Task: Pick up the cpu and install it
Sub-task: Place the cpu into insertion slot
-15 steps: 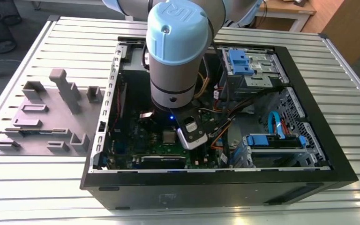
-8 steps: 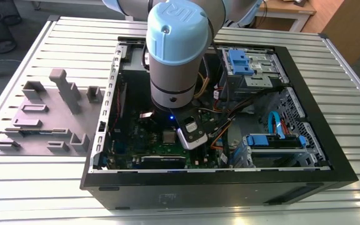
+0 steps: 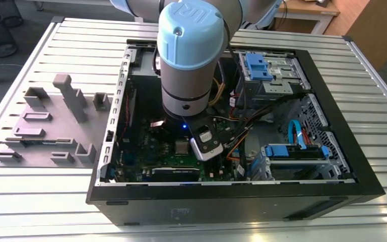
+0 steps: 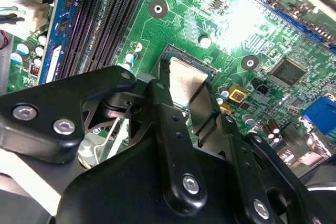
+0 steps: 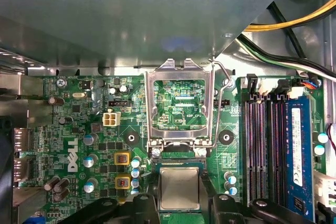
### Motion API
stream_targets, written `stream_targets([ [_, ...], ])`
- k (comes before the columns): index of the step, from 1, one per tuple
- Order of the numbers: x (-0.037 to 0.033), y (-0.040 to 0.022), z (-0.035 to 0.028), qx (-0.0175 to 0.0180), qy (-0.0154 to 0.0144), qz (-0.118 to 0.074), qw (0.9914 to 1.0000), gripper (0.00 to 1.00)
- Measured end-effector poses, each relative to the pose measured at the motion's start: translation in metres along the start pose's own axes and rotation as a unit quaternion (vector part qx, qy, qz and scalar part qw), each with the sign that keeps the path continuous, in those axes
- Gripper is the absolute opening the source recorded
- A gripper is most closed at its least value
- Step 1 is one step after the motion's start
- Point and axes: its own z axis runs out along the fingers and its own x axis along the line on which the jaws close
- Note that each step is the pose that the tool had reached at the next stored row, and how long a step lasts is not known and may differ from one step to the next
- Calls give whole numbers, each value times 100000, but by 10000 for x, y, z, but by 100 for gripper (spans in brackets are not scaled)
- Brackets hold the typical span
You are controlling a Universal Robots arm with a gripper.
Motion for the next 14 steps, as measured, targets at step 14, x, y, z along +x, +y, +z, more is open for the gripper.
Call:
stream_targets([
  [14,0,0,4,-10,-3,-4,100000,39],
])
